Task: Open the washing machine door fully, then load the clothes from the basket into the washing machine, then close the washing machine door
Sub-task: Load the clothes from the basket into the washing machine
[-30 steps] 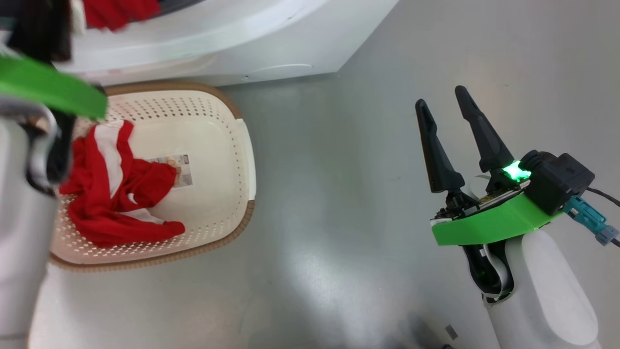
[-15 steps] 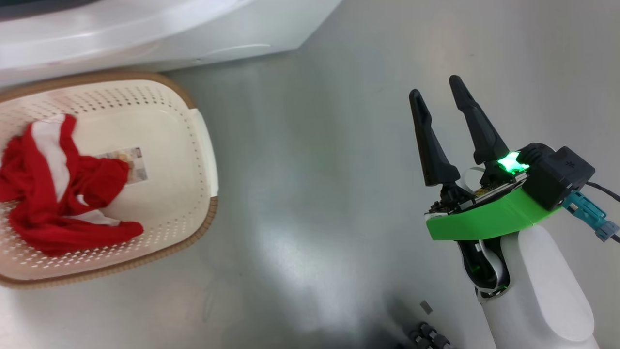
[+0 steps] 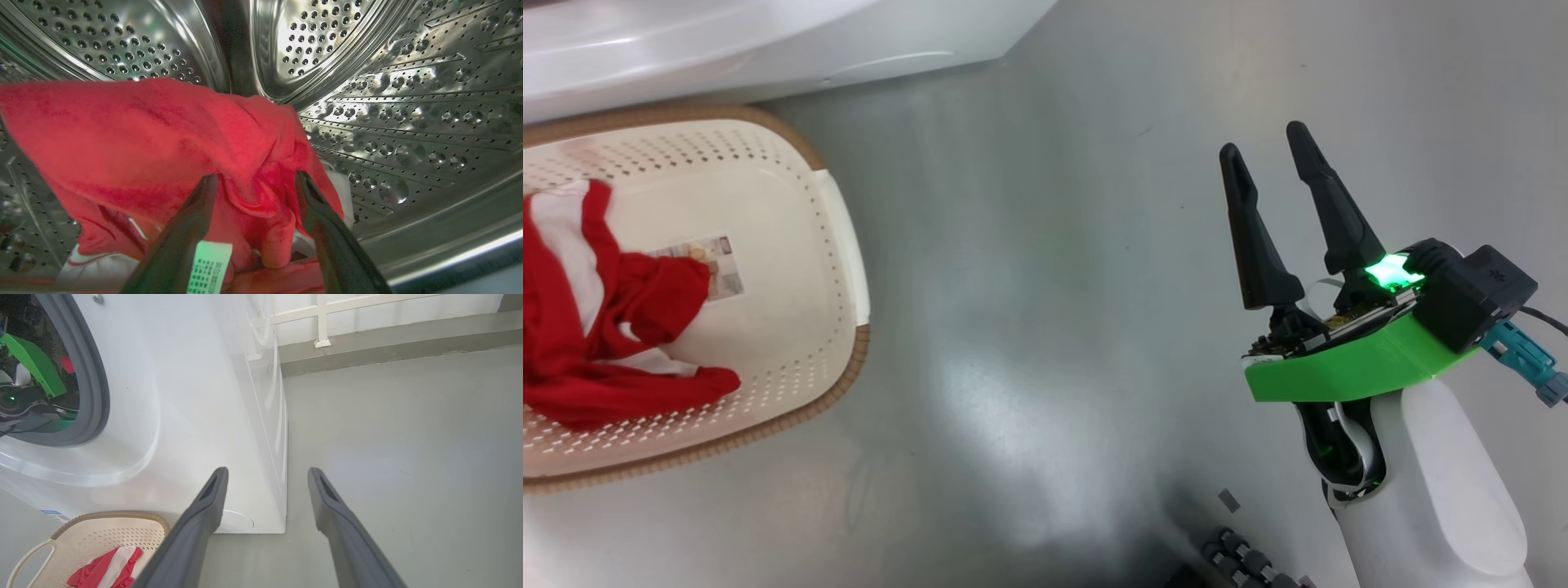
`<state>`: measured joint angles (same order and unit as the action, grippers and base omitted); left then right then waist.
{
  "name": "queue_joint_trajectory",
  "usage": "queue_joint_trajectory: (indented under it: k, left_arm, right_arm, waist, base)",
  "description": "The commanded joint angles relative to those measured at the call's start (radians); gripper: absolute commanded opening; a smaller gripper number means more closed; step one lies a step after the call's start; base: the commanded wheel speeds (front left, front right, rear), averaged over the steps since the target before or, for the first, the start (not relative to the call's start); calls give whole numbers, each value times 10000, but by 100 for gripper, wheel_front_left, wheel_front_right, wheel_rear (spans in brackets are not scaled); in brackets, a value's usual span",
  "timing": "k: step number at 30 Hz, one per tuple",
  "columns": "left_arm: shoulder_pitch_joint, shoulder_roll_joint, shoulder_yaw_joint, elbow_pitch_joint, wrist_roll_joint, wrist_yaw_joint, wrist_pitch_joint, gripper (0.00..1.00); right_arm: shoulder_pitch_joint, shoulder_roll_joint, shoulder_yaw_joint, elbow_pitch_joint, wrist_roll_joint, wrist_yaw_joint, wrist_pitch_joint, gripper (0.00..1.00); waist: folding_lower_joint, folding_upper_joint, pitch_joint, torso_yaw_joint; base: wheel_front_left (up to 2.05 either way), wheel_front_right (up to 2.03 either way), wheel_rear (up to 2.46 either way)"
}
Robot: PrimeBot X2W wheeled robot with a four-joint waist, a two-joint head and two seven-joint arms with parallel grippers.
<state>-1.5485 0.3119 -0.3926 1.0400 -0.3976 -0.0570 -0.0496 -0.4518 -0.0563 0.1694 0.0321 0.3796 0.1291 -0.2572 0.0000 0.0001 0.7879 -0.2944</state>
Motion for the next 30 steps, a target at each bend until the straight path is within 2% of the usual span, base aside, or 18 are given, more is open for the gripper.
queue_joint_trajectory:
  k: [1, 11, 19, 24, 30]
  left_arm:
    - [-199, 256, -25, -103, 45, -14, -165, 100]
    - [716, -238, -222, -86, -109, -194, -1370, 100]
    - [1969, -467, -221, -758, -275, -127, -1944, 100]
    - [2850, -475, -130, -1207, -488, -150, -2040, 100]
    - [4086, -223, 80, -1657, -764, -257, -2099, 100]
  right_arm:
    - [262, 59, 129, -241, -43, 16, -46, 100]
    - [191, 60, 146, -86, -348, 16, -46, 100]
    - [331, -117, 23, 42, -404, 16, -46, 100]
    - [420, -222, 136, 173, -352, 16, -46, 100]
    - [650, -415, 306, 437, -234, 16, -46, 100]
  waist:
    - [0, -1, -36, 149]
    - [0, -1, -576, 666]
    - [0, -1, -1397, 995]
    - [0, -1, -2047, 1147]
    - [0, -1, -2963, 1286]
  base:
    - [0, 0, 0]
    - [0, 0, 0]
    - [0, 0, 0]
    - [0, 0, 0]
    - [0, 0, 0]
